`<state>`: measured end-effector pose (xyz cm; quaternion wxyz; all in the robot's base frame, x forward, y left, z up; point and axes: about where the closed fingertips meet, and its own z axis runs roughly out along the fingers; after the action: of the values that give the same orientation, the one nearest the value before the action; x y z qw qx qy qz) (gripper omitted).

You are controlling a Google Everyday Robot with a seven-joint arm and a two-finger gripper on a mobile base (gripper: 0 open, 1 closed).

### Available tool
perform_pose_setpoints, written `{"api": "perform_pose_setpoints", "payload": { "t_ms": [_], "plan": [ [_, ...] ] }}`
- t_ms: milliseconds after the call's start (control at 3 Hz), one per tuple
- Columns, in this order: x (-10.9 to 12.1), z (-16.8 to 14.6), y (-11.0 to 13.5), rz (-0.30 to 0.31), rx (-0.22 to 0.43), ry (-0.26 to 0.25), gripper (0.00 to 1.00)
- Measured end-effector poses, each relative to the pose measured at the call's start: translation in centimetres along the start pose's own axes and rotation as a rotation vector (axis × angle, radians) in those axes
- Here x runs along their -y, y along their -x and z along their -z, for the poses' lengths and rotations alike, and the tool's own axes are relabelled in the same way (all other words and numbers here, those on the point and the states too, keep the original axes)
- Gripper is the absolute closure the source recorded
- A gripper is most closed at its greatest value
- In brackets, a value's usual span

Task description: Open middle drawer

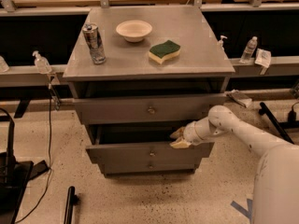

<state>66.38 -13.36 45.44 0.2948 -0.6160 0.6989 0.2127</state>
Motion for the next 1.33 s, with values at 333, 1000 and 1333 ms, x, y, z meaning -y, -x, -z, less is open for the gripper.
{"api": "perform_pose_setpoints", "payload": {
  "t_ms": [333, 1000, 1333],
  "plan": [
    [-1.4, 1.1, 1.1, 0.035, 0.034, 0.035, 0.16],
    [-3.1, 2.8, 2.6, 0.06, 0.083, 0.05, 0.33],
    [-2.5, 2.3, 2.6, 0.036, 0.091, 0.015, 0.56]
  ]
}}
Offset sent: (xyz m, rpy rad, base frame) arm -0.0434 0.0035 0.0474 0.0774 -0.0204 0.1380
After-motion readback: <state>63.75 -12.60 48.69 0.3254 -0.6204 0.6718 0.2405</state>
